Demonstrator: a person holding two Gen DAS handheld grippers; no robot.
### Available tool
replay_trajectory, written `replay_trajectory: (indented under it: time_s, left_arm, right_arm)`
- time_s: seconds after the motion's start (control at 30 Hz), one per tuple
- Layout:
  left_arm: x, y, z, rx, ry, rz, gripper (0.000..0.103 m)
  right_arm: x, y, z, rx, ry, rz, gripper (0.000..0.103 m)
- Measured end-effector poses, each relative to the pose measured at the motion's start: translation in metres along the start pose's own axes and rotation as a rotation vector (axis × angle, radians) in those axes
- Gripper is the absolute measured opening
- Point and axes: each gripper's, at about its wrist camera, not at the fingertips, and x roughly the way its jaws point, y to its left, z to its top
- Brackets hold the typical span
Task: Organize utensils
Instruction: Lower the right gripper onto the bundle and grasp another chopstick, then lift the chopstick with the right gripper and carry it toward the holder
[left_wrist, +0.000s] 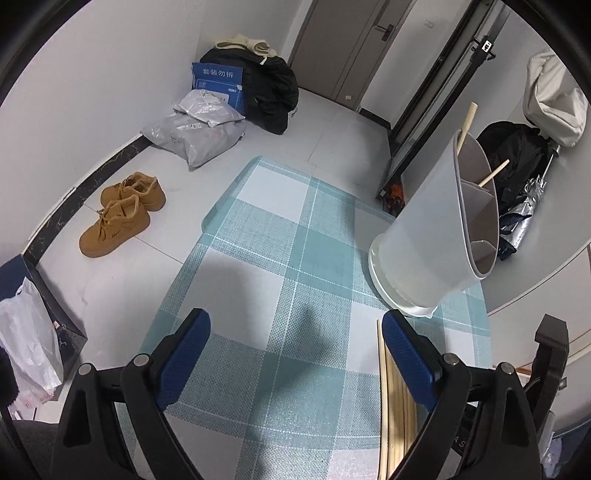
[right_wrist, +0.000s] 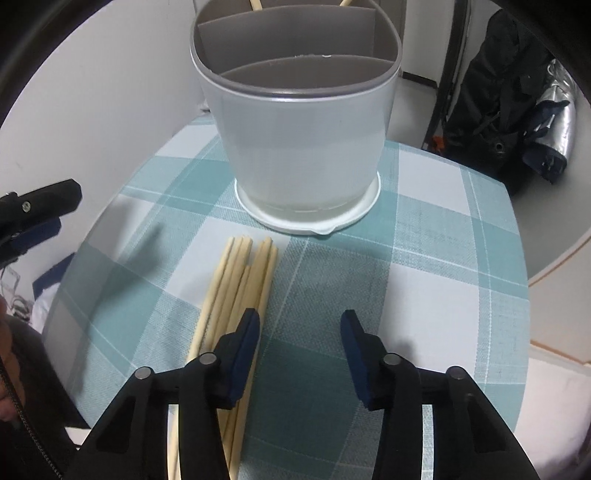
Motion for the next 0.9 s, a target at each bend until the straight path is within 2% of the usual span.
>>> replay_trajectory:
  time_s: [0.1, 0.23, 0.3, 0.4, 0.53, 0.67, 0.73, 0.9]
  left_arm:
    - [0.002, 0.002, 0.005, 0.011, 0.014, -0.025, 0.091]
    - [0.002, 0.016, 0.011, -0.026, 0.007, -0.013, 0.091]
    - [0.006, 0.021, 0.01, -0.048, 0.032, -0.015, 0.091]
    - [0.01, 0.022, 0.008, -0.069, 0.058, -0.026, 0.091]
    - [0.008, 0.018, 0.008, -0.049, 0.05, -0.024, 0.091]
    - [0.01, 0.017, 0.007, -0.03, 0.05, -0.003, 0.091]
    - [0.01, 0.019, 0.005, -0.032, 0.057, -0.001, 0.091]
    - [0.008, 0.019, 0.005, -0.027, 0.058, -0.003, 0.091]
  right_arm:
    - [0.003, 0.005, 0.003, -0.015, 0.008, 0.004, 0.038]
    - [0.005, 0.01, 0.008, -0.021, 0.022, -0.016, 0.036]
    - [0.006, 0.012, 0.011, -0.019, 0.031, -0.02, 0.032]
    - [0.008, 0.014, 0.016, -0.028, 0.036, -0.028, 0.032]
    - [0.015, 0.024, 0.019, -0.048, 0.061, -0.045, 0.029]
    - [0.015, 0.035, 0.021, -0.091, 0.063, -0.057, 0.019]
    - [0.015, 0.035, 0.02, -0.091, 0.068, -0.043, 0.006]
    - [0.006, 0.022, 0.011, -0.053, 0.088, -0.009, 0.005]
